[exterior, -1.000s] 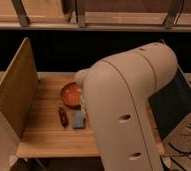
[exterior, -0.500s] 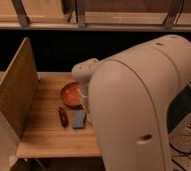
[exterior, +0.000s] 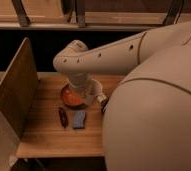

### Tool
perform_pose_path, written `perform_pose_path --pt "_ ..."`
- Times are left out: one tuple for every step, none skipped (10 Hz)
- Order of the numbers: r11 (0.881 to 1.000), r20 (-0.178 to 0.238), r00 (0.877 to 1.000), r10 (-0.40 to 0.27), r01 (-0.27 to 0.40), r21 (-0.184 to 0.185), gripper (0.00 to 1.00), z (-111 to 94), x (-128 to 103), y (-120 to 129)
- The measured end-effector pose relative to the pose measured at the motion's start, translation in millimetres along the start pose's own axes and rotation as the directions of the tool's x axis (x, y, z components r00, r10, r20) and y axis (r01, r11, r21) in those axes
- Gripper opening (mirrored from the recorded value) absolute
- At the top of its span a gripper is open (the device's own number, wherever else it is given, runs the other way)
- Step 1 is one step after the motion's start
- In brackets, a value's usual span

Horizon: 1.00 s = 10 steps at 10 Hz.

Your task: Place the ceramic cup in the ceramic bowl

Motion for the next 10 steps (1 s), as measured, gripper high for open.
perform_pose_path --pt "0.999 0.008 0.999 -0.034 0.034 0.020 0.00 -7.1 -12.6 1.8" --pt "0.999 0.008 0.999 -0.040 0.040 0.024 0.00 -8.4 -14.2 1.4" --pt "0.999 0.006 0.999 -0.036 0.036 0.025 0.00 -8.3 -12.7 -1.0" --pt "0.999 0.004 0.999 -0.036 0.036 0.025 0.00 -7.7 -12.2 -1.2" --pt "0.999 0.003 0.999 -0.039 0.039 0.022 0.00 -7.1 -12.4 1.9" --pt "0.999 -0.005 1.000 -0.028 0.028 0.018 0.00 -3.5 -7.2 2.3" --pt "1.000 -0.026 1.000 -0.004 0.005 0.021 0.00 1.7 1.9 -1.3" --pt "0.999 -0.046 0.999 0.020 -0.019 0.034 0.00 6.6 8.1 -11.3" --pt "0.998 -0.059 0.997 0.041 -0.038 0.050 0.00 10.5 8.1 -24.7" --pt "0.997 -0.067 0.997 0.040 -0.036 0.065 0.00 15.6 1.5 -36.8"
